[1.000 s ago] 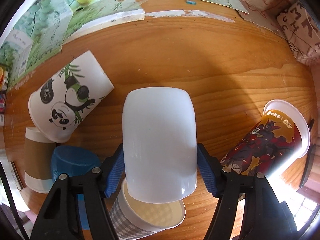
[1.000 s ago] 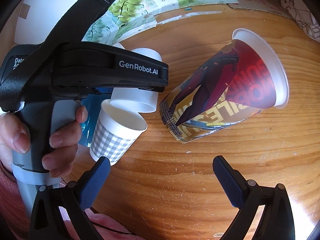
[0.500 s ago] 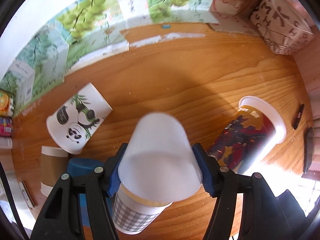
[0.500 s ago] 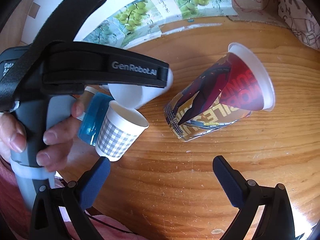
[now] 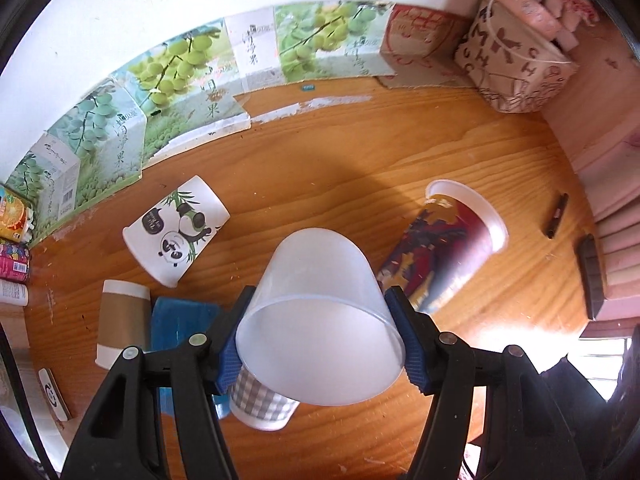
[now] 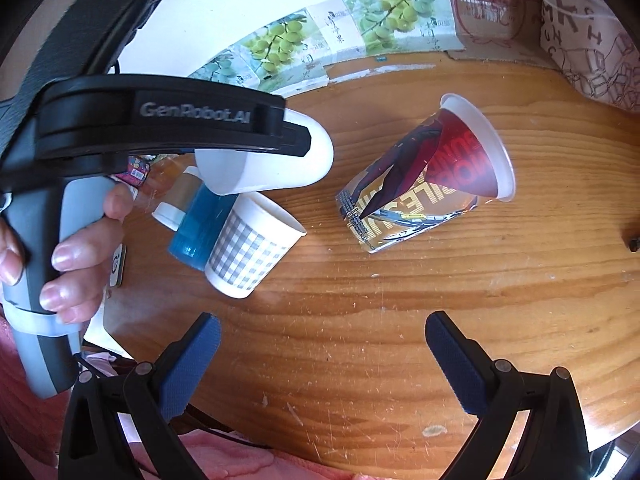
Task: Flip cup upright
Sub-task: 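Lift the white cup with the left gripper and carry it toward the right gripper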
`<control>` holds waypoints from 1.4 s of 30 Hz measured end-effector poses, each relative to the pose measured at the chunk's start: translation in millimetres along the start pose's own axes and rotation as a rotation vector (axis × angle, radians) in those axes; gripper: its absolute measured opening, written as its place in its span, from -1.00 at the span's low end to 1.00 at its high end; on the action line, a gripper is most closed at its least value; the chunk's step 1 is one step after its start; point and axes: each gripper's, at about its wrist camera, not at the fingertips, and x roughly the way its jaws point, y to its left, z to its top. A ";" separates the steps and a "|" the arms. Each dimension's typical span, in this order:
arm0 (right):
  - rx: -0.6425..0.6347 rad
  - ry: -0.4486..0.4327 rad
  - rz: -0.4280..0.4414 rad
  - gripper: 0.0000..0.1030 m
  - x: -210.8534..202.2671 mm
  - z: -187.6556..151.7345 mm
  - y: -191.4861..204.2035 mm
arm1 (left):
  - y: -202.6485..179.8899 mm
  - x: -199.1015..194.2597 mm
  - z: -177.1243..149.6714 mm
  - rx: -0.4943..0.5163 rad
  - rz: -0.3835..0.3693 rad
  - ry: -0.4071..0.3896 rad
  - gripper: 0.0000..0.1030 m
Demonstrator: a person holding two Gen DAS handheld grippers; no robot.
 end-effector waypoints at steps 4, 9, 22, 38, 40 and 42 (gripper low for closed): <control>-0.072 -0.049 -0.024 0.99 -13.7 -8.3 8.0 | -0.1 -18.4 -13.9 0.005 -0.040 -0.051 0.31; -0.242 -0.171 -0.079 0.99 -35.5 -26.8 24.2 | -0.3 -34.7 -35.4 0.016 -0.094 -0.094 0.31; -0.563 -0.310 -0.153 0.99 -57.6 -84.8 46.4 | -4.7 -41.4 -103.0 0.063 -0.279 -0.191 0.31; -0.635 -0.269 -0.131 0.99 -46.8 -128.3 47.8 | -12.6 4.6 -145.0 0.025 -0.443 -0.114 0.32; -0.636 -0.261 -0.127 0.99 -45.2 -130.8 47.1 | -11.6 9.1 -145.4 0.012 -0.436 -0.104 0.32; -0.642 -0.257 -0.131 0.99 -43.7 -133.9 47.2 | -10.6 12.9 -145.9 0.001 -0.431 -0.091 0.32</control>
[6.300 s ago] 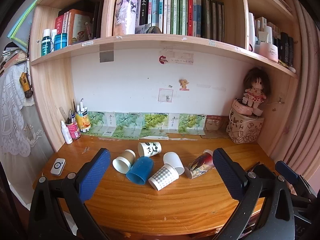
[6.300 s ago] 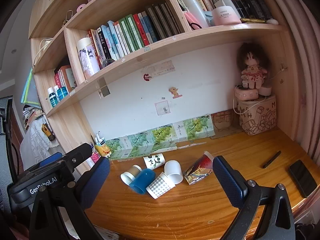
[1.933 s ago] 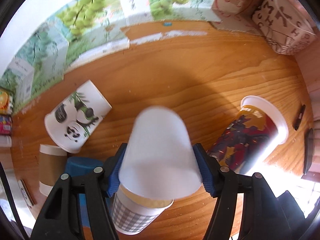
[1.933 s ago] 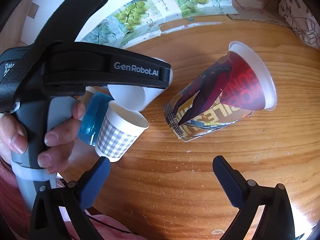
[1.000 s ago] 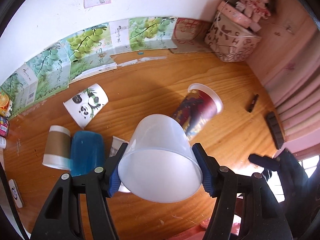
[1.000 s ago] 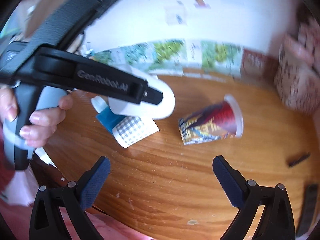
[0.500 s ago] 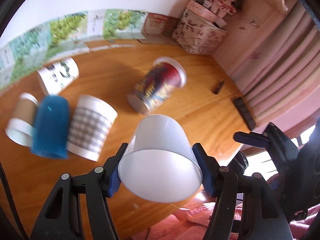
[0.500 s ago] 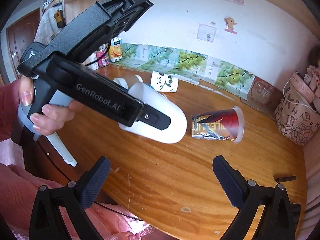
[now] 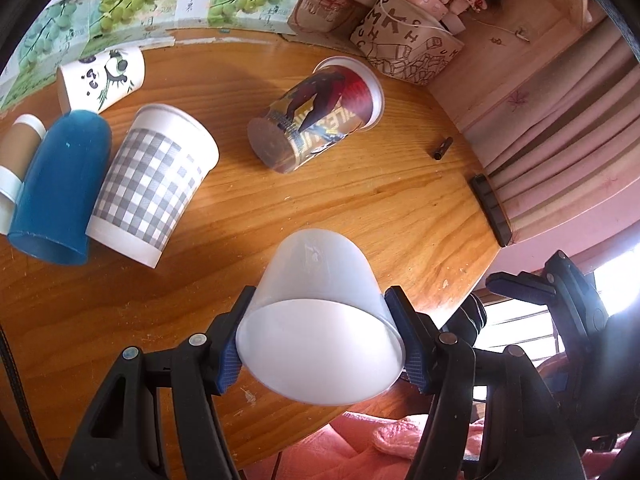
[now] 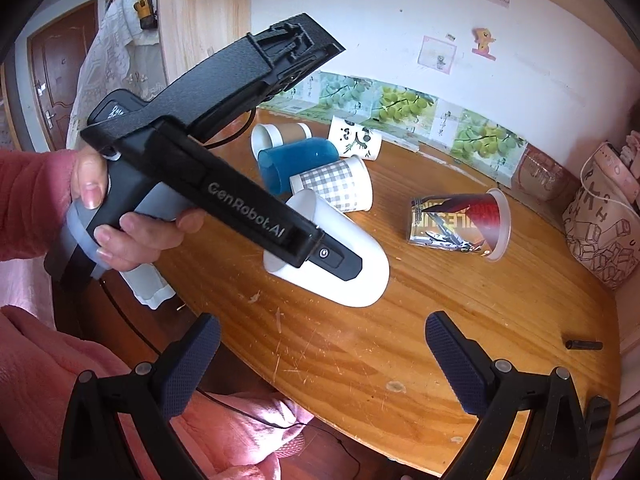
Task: Flip cup upright
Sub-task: 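Lift the white cup with the left gripper and carry it toward the right gripper, then grasp the white cup with the right gripper while the left gripper opens and releases it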
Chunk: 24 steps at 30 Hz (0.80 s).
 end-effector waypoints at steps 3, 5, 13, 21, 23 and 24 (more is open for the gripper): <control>-0.005 -0.001 0.007 0.99 0.7 -2.3 0.3 | 3.1 3.0 -1.3 -0.022 0.011 0.015 0.32; -0.003 -0.001 0.016 0.99 1.3 -3.5 0.7 | 4.1 4.8 -1.9 -0.029 0.019 0.030 0.32; -0.001 -0.008 0.057 0.99 6.0 -1.5 -3.9 | 9.7 6.2 -7.7 -0.066 0.039 0.047 0.34; -0.043 -0.003 0.088 0.99 14.7 2.3 -2.8 | 17.0 -4.0 -9.9 -0.088 0.087 0.044 0.39; -0.057 -0.001 0.095 0.99 17.4 4.4 -1.0 | 19.2 -7.5 -11.1 -0.092 0.091 0.038 0.40; -0.064 0.000 0.097 0.99 18.3 5.1 0.2 | 20.1 -9.4 -11.3 -0.094 0.092 0.035 0.43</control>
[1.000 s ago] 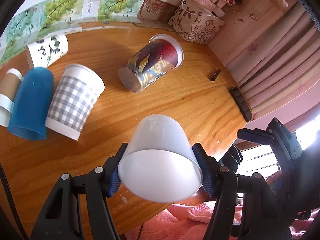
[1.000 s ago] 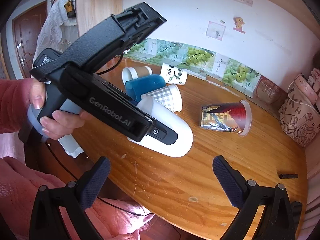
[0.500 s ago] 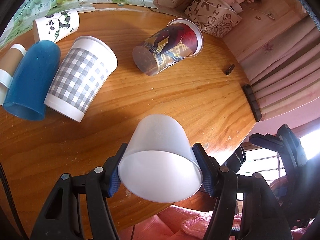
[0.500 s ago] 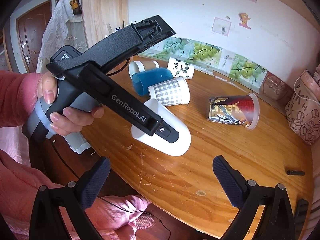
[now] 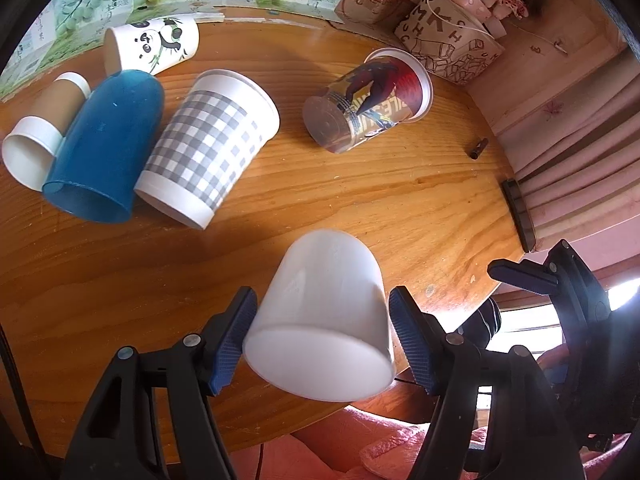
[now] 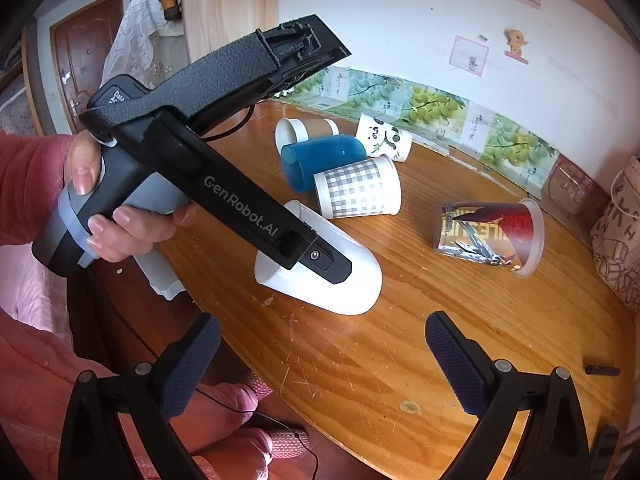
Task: Flip cup upright
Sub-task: 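Grasp the white cup with the right gripper while the left gripper opens and releases it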
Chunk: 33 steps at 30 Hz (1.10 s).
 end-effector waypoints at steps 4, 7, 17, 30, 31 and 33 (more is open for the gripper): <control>-0.043 0.007 0.004 0.99 6.4 3.6 5.0 | 4.3 -7.2 -0.6 -0.009 -0.001 -0.015 0.52; -0.079 0.015 0.002 0.99 10.4 5.5 10.4 | 8.1 -12.6 -1.0 -0.014 0.006 -0.029 0.52; -0.296 0.043 0.023 0.99 28.0 7.7 43.2 | 29.8 -34.3 -10.6 -0.073 0.036 -0.079 0.52; -0.631 0.067 -0.050 0.99 60.5 5.5 82.0 | 61.1 -68.2 -49.6 -0.199 0.211 -0.197 0.52; -0.639 0.071 -0.047 0.99 62.7 6.0 83.0 | 64.3 -71.0 -53.8 -0.215 0.224 -0.205 0.52; -0.656 0.074 -0.043 0.99 66.5 6.7 84.6 | 69.1 -74.5 -58.5 -0.243 0.240 -0.213 0.52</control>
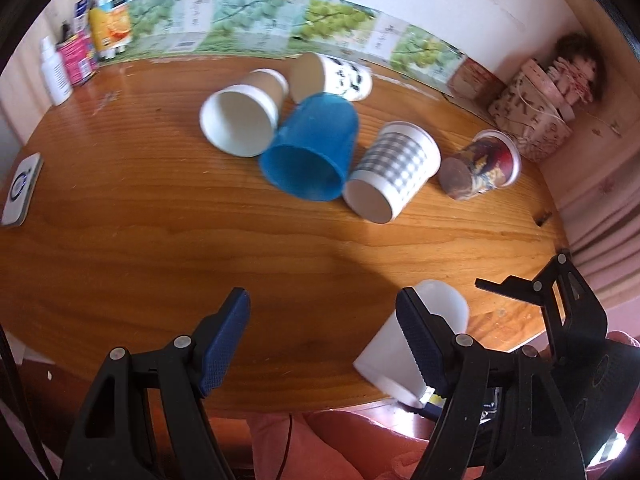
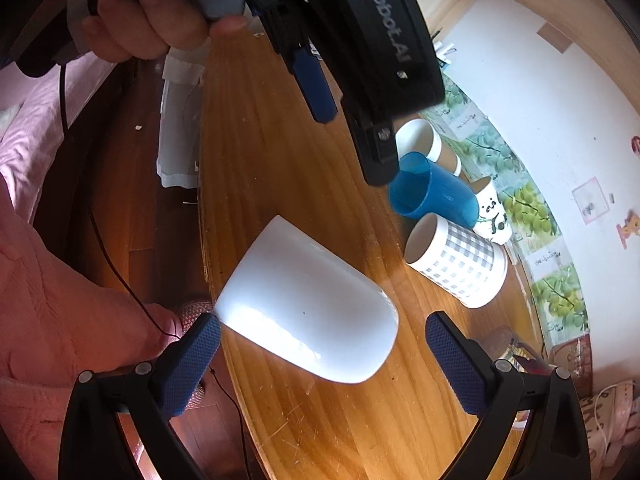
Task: Flip cup upright
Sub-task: 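Grasp the white cup with the right gripper while the left gripper opens and releases it, then rotate the held white cup with the right gripper until its opening faces up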
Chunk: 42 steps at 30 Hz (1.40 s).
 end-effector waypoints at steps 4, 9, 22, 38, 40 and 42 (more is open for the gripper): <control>-0.055 -0.005 0.004 0.99 1.9 7.4 5.6 | 13.6 -6.2 -6.3 -0.049 0.023 -0.009 0.52; -0.145 0.000 0.028 0.99 7.0 15.6 14.0 | 24.0 -14.3 -15.5 -0.075 0.057 -0.025 0.52; -0.331 0.091 0.170 0.83 21.3 26.1 25.4 | 45.1 -35.6 -45.3 -0.179 0.119 -0.092 0.52; -0.426 0.170 0.263 0.46 39.2 44.7 25.4 | 61.5 -46.1 -47.4 -0.213 0.090 -0.111 0.52; -0.410 0.175 0.270 0.44 40.6 47.8 22.5 | 62.6 -47.8 -45.6 -0.208 0.097 -0.110 0.52; -0.397 0.178 0.271 0.25 41.1 49.3 20.9 | 63.8 -49.4 -43.7 -0.203 0.102 -0.110 0.52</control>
